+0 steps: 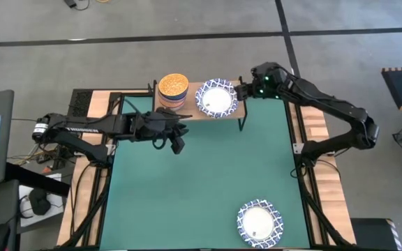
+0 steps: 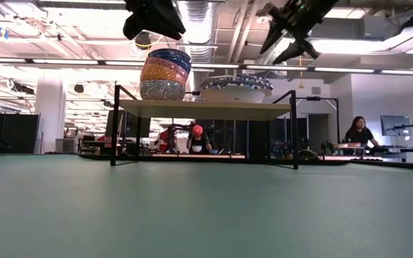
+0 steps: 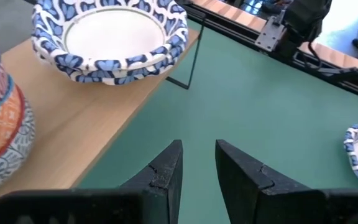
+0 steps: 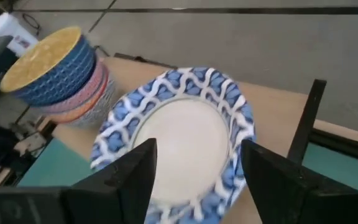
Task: Place and stack bowls onto a shelf
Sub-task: Stack the white patterned bowl on top of the white patterned bowl on the shelf
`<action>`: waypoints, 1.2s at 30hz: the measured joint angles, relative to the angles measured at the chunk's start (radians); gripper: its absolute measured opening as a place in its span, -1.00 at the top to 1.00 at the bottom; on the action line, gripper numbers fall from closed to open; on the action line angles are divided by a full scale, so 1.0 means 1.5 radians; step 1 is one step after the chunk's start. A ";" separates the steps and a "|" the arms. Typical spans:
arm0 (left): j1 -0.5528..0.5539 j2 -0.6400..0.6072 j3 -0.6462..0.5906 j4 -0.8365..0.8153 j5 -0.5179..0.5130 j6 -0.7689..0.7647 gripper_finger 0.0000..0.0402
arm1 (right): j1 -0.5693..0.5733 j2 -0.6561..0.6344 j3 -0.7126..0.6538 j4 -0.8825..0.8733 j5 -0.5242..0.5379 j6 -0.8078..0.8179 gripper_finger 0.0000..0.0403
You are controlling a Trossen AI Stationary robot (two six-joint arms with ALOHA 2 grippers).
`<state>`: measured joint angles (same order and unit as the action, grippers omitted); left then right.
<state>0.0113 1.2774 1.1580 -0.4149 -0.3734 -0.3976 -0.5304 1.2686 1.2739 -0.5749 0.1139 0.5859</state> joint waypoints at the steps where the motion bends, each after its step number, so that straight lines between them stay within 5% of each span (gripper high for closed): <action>1: 0.001 0.000 0.000 0.000 0.000 0.004 0.60 | 0.007 -0.010 0.000 -0.012 0.000 -0.001 -0.29; 9: 0.002 0.000 0.000 0.001 0.002 0.026 0.60 | 0.138 -0.083 0.000 -0.226 -0.001 -0.017 -0.29; 14: -0.002 0.000 0.000 0.001 0.002 0.026 0.60 | 0.275 -0.074 0.000 -0.376 0.046 0.073 -0.29; 25: -0.008 0.000 0.000 -0.058 -0.005 0.026 0.60 | 0.546 -0.008 0.000 -0.428 0.063 0.230 -0.29; 36: -0.008 0.000 0.000 -0.058 0.007 0.033 0.60 | 0.686 0.109 0.000 -0.485 0.014 0.319 -0.29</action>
<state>-0.0002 1.2778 1.1580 -0.5022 -0.3634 -0.3485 0.4992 1.4323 1.2739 -1.3020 0.1353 1.0651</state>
